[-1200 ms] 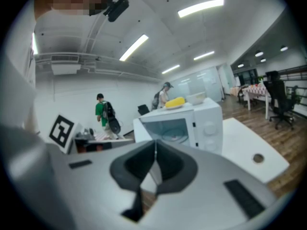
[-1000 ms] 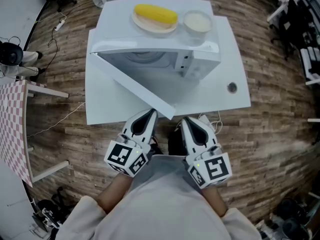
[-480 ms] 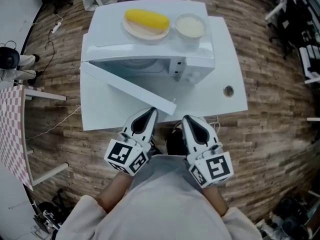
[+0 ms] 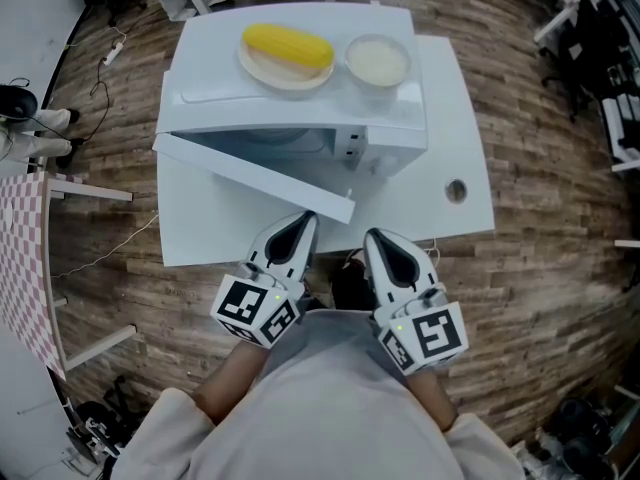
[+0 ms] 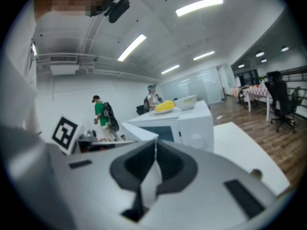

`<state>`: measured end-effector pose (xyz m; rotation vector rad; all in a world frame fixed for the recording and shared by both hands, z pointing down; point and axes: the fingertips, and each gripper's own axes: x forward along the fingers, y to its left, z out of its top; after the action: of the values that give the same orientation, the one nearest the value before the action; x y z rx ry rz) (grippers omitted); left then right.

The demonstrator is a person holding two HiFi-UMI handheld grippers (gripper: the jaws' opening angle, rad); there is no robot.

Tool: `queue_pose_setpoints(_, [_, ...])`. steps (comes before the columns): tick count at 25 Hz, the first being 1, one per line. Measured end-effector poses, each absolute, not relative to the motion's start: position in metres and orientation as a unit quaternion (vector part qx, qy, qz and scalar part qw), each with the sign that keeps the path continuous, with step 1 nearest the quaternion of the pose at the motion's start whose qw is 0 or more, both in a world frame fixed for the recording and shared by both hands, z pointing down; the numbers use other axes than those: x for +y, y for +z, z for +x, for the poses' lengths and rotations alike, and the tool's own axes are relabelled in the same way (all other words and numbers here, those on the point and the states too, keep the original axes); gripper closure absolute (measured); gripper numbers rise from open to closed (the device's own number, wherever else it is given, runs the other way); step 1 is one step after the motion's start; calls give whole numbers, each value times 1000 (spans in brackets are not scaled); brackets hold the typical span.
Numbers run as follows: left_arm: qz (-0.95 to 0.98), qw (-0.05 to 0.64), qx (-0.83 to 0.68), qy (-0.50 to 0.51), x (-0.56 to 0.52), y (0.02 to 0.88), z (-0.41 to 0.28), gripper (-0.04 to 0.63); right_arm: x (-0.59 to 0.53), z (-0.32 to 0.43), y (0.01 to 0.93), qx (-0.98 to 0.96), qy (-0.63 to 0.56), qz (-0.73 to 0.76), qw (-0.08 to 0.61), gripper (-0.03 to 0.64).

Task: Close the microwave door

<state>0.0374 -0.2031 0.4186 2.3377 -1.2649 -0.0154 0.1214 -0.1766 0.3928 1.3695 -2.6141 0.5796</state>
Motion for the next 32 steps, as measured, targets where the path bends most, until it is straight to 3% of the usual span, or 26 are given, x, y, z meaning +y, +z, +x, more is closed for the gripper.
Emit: queue_pose_setpoints(32, [845,243,-476,-28,-269,421,63,576,-217,149,404,-867,203,450,73,594])
